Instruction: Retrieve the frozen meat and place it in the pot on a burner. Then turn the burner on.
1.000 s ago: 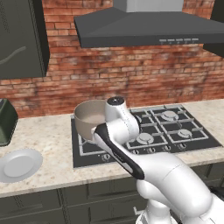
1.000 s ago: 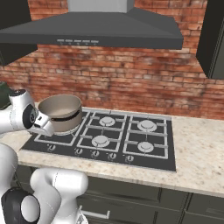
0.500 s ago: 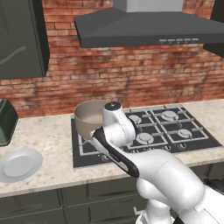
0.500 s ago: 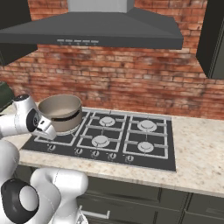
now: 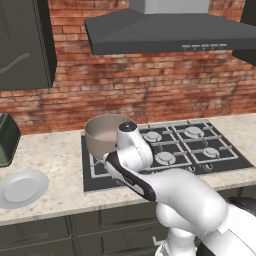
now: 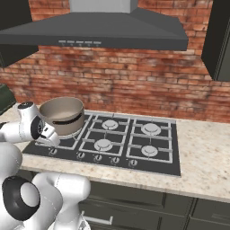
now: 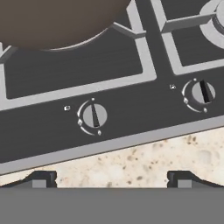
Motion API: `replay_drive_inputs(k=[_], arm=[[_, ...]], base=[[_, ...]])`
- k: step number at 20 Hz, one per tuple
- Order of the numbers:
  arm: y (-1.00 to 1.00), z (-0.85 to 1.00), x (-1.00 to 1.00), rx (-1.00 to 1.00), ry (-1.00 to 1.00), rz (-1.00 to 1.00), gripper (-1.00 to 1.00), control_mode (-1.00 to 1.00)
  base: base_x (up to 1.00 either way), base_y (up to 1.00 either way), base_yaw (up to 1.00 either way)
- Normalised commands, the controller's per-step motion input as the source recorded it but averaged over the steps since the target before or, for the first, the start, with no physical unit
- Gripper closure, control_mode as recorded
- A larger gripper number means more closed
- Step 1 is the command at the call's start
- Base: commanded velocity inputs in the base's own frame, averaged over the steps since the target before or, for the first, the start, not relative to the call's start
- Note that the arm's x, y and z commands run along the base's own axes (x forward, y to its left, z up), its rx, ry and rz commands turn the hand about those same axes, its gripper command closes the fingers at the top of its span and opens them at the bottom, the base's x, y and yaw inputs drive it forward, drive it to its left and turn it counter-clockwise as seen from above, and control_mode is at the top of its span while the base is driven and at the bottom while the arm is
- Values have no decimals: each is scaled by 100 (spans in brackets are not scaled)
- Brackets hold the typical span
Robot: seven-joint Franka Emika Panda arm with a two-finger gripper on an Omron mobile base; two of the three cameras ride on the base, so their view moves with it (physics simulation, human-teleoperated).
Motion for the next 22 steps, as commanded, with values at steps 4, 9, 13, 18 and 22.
replay_drive_inputs(k=[4, 9, 13, 18, 22], arm=[[0, -18, 11, 0, -2, 0, -100, -100], [0, -11, 15, -2, 0, 0, -100, -100], [0, -9, 26, 0, 2, 0, -100, -100], [5, -4, 20, 0, 1, 0, -100, -100], [23, -11, 11, 0, 3, 0, -100, -100]], base=[[0, 0, 0], [0, 0, 0], [0, 0, 0], [0, 0, 0], [0, 0, 0]])
